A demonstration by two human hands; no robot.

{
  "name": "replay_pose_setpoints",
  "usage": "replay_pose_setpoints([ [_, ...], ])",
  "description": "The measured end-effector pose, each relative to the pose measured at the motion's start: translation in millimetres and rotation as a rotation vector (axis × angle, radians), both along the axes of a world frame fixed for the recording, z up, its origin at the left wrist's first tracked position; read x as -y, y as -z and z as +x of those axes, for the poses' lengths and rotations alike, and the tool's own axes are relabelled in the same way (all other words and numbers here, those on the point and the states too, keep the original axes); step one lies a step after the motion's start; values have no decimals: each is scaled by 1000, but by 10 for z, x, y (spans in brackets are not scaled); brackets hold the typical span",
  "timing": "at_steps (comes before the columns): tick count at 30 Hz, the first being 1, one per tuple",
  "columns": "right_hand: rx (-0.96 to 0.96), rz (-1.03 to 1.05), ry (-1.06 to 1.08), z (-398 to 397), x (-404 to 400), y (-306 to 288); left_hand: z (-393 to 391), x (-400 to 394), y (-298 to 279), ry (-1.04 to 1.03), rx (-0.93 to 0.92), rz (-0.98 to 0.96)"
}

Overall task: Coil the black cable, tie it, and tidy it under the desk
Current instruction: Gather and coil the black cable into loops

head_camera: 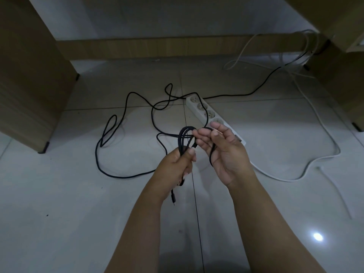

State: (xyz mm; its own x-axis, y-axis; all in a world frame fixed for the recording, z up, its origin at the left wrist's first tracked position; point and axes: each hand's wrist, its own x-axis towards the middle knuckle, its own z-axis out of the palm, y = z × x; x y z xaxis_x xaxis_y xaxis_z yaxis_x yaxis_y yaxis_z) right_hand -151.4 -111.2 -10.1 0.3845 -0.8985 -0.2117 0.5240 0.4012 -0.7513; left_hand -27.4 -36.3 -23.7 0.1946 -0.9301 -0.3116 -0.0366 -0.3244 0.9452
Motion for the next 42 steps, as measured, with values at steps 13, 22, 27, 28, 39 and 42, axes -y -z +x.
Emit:
replay_pose_setpoints([
  [13, -522, -100, -171, 129, -124, -155, 73, 17, 55, -331, -79, -140],
  [22, -688, -167, 40, 102, -131, -215, -5, 5, -24, -80, -102, -105],
  [27, -709, -189, 176, 123, -134, -199, -33, 3, -57, 22, -195, -20],
  [28, -728, -194, 186, 137, -128, -181, -44, 11, -62, 8, -217, -20],
  [39, -730, -197, -327, 104, -137, -151, -152, 23, -84, 155, 33, 66],
  [42, -639, -174, -307, 76, -148, -126, -201, 56, -84, 115, 113, 53],
])
